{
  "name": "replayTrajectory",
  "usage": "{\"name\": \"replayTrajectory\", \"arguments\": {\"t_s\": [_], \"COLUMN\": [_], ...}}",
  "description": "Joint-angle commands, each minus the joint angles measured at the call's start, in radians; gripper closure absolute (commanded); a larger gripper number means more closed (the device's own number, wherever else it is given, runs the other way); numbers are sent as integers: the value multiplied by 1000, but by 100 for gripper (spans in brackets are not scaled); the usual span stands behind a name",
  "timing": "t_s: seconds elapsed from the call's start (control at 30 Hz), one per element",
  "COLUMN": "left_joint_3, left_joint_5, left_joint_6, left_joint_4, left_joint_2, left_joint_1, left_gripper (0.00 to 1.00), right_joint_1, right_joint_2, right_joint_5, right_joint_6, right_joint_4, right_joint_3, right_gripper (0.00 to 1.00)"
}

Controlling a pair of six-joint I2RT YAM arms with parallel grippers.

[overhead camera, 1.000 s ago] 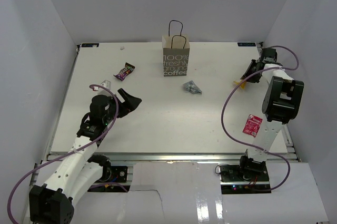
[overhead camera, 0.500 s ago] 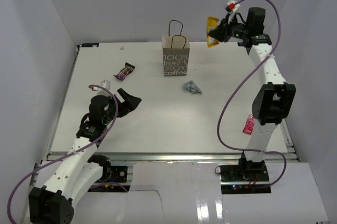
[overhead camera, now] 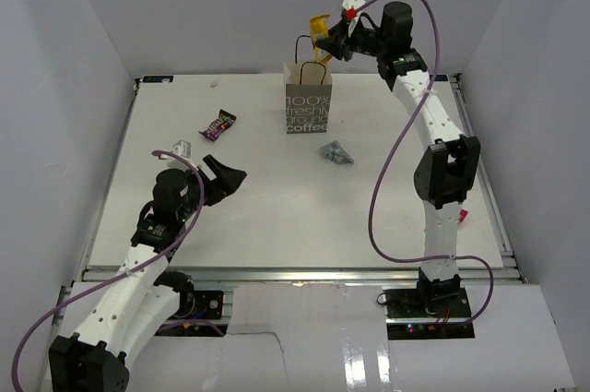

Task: Place the snacks into the paper bag

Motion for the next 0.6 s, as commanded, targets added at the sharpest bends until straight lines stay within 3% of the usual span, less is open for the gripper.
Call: {"name": "replayTrajectory", "arguments": {"t_s": [0.0,0.4,0.53,0.57], "left_joint_3": [29,41,81,93], "left_joint_5": [-14,-17,-72,-87], "left_joint_6": [1,-2,-5,-10], "left_joint_4": [-13,17,16,13], "left_joint_2": [-16,32,96,114], "left_joint_1": [2,4,4,4], "left_gripper": [8,8,8,8], "right_joint_1": [12,35,38,38], "right_joint_2": [10,11,11,13], "right_joint_5": [59,29,32,38], "right_joint_6": [-9,-15,0,1], "right_joint_4": [113,115,122,121], "right_joint_3": [6,-83,-115,-115], "right_gripper": [72,65,57,51]}}
